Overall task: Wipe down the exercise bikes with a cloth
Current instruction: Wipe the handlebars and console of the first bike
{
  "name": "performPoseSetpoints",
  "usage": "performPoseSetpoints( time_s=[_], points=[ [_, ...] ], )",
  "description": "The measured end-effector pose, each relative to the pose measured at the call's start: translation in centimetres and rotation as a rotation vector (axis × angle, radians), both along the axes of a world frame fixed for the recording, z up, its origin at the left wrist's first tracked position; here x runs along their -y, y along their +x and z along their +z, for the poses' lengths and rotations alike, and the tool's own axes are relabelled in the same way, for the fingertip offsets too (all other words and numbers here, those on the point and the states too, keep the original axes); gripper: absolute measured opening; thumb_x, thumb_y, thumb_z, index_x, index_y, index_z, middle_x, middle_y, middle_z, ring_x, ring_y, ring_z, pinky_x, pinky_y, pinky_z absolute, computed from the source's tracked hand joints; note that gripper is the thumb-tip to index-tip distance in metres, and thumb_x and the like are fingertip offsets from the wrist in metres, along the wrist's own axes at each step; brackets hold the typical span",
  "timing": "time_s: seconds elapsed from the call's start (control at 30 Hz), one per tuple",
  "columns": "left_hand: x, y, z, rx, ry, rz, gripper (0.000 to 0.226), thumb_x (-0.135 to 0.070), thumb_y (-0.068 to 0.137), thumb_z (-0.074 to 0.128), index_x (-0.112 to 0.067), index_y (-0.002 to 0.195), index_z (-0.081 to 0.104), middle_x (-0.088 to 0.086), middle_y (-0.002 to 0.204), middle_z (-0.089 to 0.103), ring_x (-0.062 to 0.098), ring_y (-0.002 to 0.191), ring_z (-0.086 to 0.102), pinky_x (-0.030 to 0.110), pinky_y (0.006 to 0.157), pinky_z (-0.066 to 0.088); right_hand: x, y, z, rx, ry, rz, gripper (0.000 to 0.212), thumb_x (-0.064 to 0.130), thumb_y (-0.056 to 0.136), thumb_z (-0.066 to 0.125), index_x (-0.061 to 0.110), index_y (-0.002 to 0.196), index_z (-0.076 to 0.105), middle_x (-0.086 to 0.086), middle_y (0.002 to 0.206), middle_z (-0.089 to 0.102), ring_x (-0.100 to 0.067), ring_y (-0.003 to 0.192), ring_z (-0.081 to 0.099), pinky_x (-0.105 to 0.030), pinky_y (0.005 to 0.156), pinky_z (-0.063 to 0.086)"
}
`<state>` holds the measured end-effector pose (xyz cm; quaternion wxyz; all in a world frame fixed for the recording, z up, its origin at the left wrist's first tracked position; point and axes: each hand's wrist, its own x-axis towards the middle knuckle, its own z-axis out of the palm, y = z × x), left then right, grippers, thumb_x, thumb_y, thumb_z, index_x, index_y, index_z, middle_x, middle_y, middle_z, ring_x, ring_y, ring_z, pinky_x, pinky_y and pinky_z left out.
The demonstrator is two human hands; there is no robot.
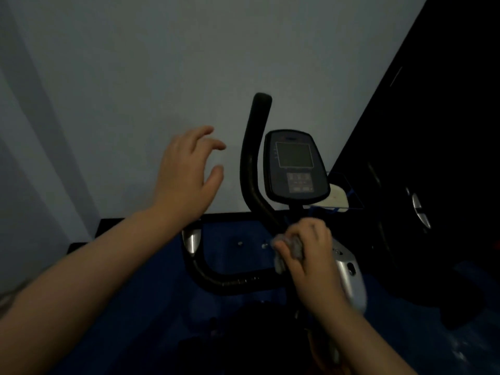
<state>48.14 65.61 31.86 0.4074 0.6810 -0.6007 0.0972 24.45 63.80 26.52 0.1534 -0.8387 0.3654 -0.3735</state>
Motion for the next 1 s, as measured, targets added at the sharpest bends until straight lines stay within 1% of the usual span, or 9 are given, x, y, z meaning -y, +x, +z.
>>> performPoseSetpoints(
  time_s=[0.1, 0.23, 0.37, 0.47, 0.6, 0.7, 0.83, 0.93, 1.0],
  points=[
    [0.3, -0.1, -2.2, -0.026, 0.045, 0.037, 0.043, -0.031, 0.086, 0.048, -0.012, 0.125, 0.053, 0.006, 0.133, 0.050, 0.026, 0.123, 0.042, 0.034, 0.105, 0.026, 1.6, 1.8, 1.0, -0.030, -0.027, -0.009, 0.015, 0.027, 0.089, 0.057, 0.031, 0.084, 0.044, 0.013, 0.096, 0.034, -0.013, 0.091, 0.041, -0.025, 0.072, 0.036],
    [0.7, -0.5, -2.5, -0.023, 0.016, 0.094, 0.037, -0.027, 0.088, 0.049, -0.013, 0.122, 0.054, 0.006, 0.121, 0.054, 0.026, 0.116, 0.044, 0.036, 0.102, 0.029, 4.8, 7.9, 3.9, -0.139, -0.130, 0.057, 0.010, 0.018, 0.091, 0.059, 0.014, 0.091, 0.049, -0.001, 0.100, 0.041, -0.016, 0.094, 0.039, -0.028, 0.067, 0.034],
    [0.5, -0.7, -2.5, -0.018, -0.016, 0.095, 0.030, -0.022, 0.089, 0.048, -0.012, 0.117, 0.055, 0.004, 0.118, 0.054, 0.021, 0.114, 0.043, 0.032, 0.101, 0.029, 3.3, 5.6, 2.4, -0.156, -0.144, -0.001, 0.017, 0.022, 0.088, 0.064, 0.022, 0.093, 0.048, 0.003, 0.103, 0.042, -0.012, 0.094, 0.035, -0.024, 0.068, 0.031],
    [0.6, -0.6, -2.6, -0.030, -0.042, 0.101, 0.027, -0.020, 0.088, 0.050, -0.013, 0.113, 0.056, 0.002, 0.117, 0.054, 0.019, 0.114, 0.041, 0.029, 0.100, 0.027, 2.7, 3.8, 1.8, -0.186, -0.180, 0.019, 0.017, 0.022, 0.087, 0.063, 0.022, 0.088, 0.047, 0.009, 0.097, 0.036, -0.010, 0.089, 0.033, -0.016, 0.064, 0.028],
    [0.6, -0.4, -2.7, -0.031, -0.025, 0.097, 0.026, -0.020, 0.089, 0.049, -0.013, 0.113, 0.056, 0.003, 0.117, 0.053, 0.020, 0.115, 0.042, 0.028, 0.097, 0.027, 5.9, 9.8, 4.2, -0.137, -0.125, 0.002, 0.013, 0.022, 0.093, 0.056, 0.015, 0.088, 0.047, 0.002, 0.096, 0.038, -0.015, 0.091, 0.038, -0.025, 0.065, 0.028],
    [0.6, -0.5, -2.6, -0.011, -0.015, 0.110, 0.026, -0.020, 0.088, 0.049, -0.013, 0.112, 0.056, 0.003, 0.117, 0.053, 0.021, 0.116, 0.043, 0.032, 0.098, 0.029, 5.6, 9.7, 4.0, -0.006, -0.042, -0.019, 0.016, 0.026, 0.093, 0.055, 0.019, 0.087, 0.042, 0.003, 0.096, 0.038, -0.016, 0.091, 0.042, -0.026, 0.068, 0.033],
    [0.7, -0.6, -2.6, -0.018, -0.029, 0.111, 0.026, -0.021, 0.088, 0.047, -0.014, 0.112, 0.056, 0.001, 0.116, 0.054, 0.020, 0.117, 0.042, 0.031, 0.101, 0.027, 3.2, 5.2, 2.4, -0.095, -0.138, -0.011, 0.020, 0.030, 0.089, 0.059, 0.024, 0.089, 0.040, 0.007, 0.095, 0.035, -0.011, 0.088, 0.036, -0.017, 0.065, 0.031],
    [0.7, -0.5, -2.7, -0.017, -0.035, 0.112, 0.025, -0.021, 0.088, 0.047, -0.014, 0.111, 0.056, 0.001, 0.115, 0.054, 0.019, 0.116, 0.042, 0.030, 0.101, 0.026, 5.0, 7.9, 3.6, -0.103, -0.089, 0.018, 0.019, 0.025, 0.092, 0.058, 0.021, 0.087, 0.040, 0.005, 0.095, 0.035, -0.014, 0.089, 0.039, -0.022, 0.064, 0.029],
    [0.6, -0.5, -2.6, -0.012, -0.024, 0.112, 0.025, -0.022, 0.088, 0.046, -0.015, 0.111, 0.055, 0.000, 0.114, 0.054, 0.019, 0.115, 0.042, 0.032, 0.101, 0.028, 6.6, 10.7, 4.7, -0.076, -0.103, -0.034, 0.015, 0.023, 0.093, 0.056, 0.016, 0.089, 0.044, 0.002, 0.096, 0.037, -0.016, 0.090, 0.041, -0.025, 0.066, 0.029]
  ],
)
